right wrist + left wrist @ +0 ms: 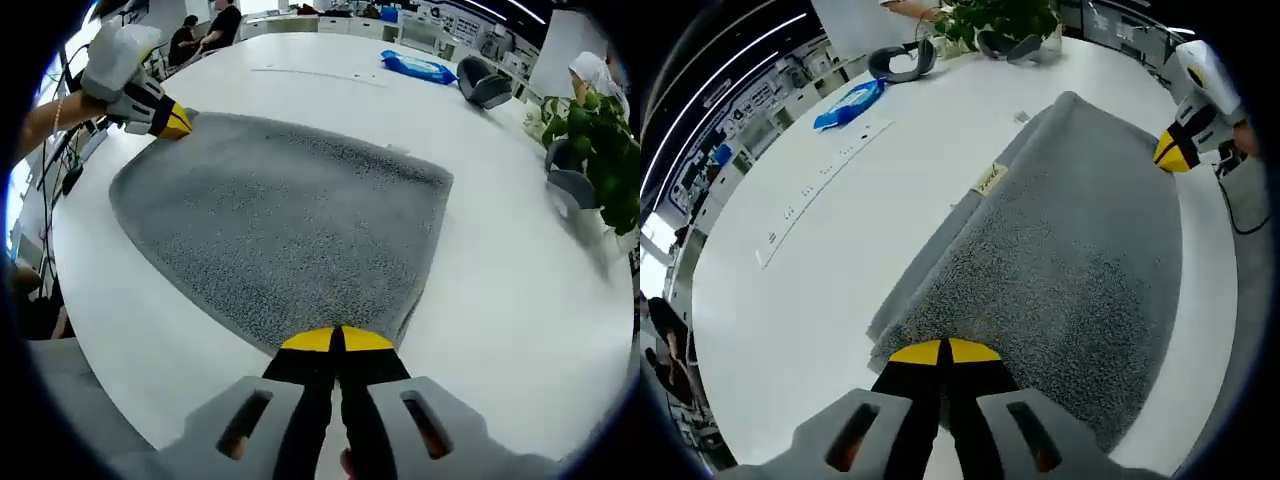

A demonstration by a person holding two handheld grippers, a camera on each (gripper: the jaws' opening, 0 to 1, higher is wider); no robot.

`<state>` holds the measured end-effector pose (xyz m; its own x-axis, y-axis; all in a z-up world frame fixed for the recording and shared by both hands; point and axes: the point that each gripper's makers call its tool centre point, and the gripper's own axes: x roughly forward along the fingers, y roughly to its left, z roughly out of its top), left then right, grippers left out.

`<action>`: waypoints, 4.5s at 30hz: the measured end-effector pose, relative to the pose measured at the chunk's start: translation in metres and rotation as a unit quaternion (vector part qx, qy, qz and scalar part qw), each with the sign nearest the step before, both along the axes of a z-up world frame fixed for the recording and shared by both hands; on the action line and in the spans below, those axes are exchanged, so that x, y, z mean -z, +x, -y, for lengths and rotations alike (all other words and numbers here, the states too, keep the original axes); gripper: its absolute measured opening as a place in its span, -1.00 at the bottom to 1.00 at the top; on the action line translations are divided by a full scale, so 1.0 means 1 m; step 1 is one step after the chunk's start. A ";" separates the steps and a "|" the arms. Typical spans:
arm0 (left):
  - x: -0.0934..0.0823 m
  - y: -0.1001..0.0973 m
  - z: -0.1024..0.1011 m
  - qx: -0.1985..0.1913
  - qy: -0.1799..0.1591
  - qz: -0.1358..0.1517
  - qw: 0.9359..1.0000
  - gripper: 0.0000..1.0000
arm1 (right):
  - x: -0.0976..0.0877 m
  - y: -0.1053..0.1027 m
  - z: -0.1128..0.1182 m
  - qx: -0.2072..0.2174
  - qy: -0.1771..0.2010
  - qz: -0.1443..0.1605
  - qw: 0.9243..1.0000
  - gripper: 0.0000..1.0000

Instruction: Fold the towel on the table until its edges align and the towel forms a compact rectangular stack.

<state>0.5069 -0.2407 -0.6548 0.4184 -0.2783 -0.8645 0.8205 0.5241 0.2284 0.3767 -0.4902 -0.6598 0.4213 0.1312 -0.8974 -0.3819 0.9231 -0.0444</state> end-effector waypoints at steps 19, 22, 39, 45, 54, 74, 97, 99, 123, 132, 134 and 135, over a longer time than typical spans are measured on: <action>0.001 -0.008 -0.003 0.017 0.043 -0.004 0.999 -1.00 | 0.001 0.002 0.002 -0.042 -0.008 -0.028 0.999 -1.00; 0.001 -0.013 -0.006 0.016 0.047 -0.008 0.999 -1.00 | 0.001 0.010 0.004 -0.049 -0.015 -0.024 0.998 -1.00; 0.001 -0.046 -0.018 0.002 0.076 -0.012 0.997 -1.00 | 0.001 0.048 0.011 -0.098 -0.032 -0.013 0.995 -1.00; 0.002 -0.062 -0.020 -0.005 0.073 -0.024 0.997 -1.00 | 0.001 0.061 0.011 -0.117 -0.033 -0.006 0.993 -1.00; 0.002 -0.079 -0.020 -0.011 0.070 -0.024 0.997 -1.00 | 0.001 0.079 0.009 -0.144 -0.050 -0.007 0.988 -1.00; 0.002 -0.126 -0.006 -0.025 0.049 -0.027 0.998 -1.00 | 0.001 0.111 0.005 -0.167 -0.057 -0.007 0.984 -1.00; 0.001 -0.181 0.029 0.009 0.040 -0.021 0.999 -1.00 | 0.000 0.141 -0.006 -0.173 -0.046 0.018 0.984 -1.00; 0.001 -0.185 0.033 0.007 0.034 -0.024 0.999 -1.00 | 0.001 0.146 -0.009 -0.175 -0.045 0.020 0.983 -1.00; 0.001 -0.194 0.054 -0.027 0.027 -0.036 0.999 -1.00 | -0.049 0.144 -0.028 -0.107 0.008 0.110 0.988 -0.96; 0.002 -0.193 0.060 -0.035 0.020 -0.033 0.999 -1.00 | -0.083 0.071 -0.036 -0.129 0.056 0.154 0.978 -0.88; 0.001 -0.191 0.064 -0.049 0.003 -0.037 0.998 -1.00 | -0.088 0.051 -0.041 -0.138 0.067 0.159 0.975 -0.87; 0.001 -0.190 0.066 -0.053 -0.002 -0.040 0.998 -1.00 | -0.090 0.043 -0.044 -0.139 0.072 0.160 0.975 -0.86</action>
<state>0.3167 -0.3067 -0.6560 0.3756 -0.2404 -0.8950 0.7763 0.6092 0.1621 0.4196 -0.4466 -0.5699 0.6067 0.3946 -0.6901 -0.6063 0.7912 -0.0805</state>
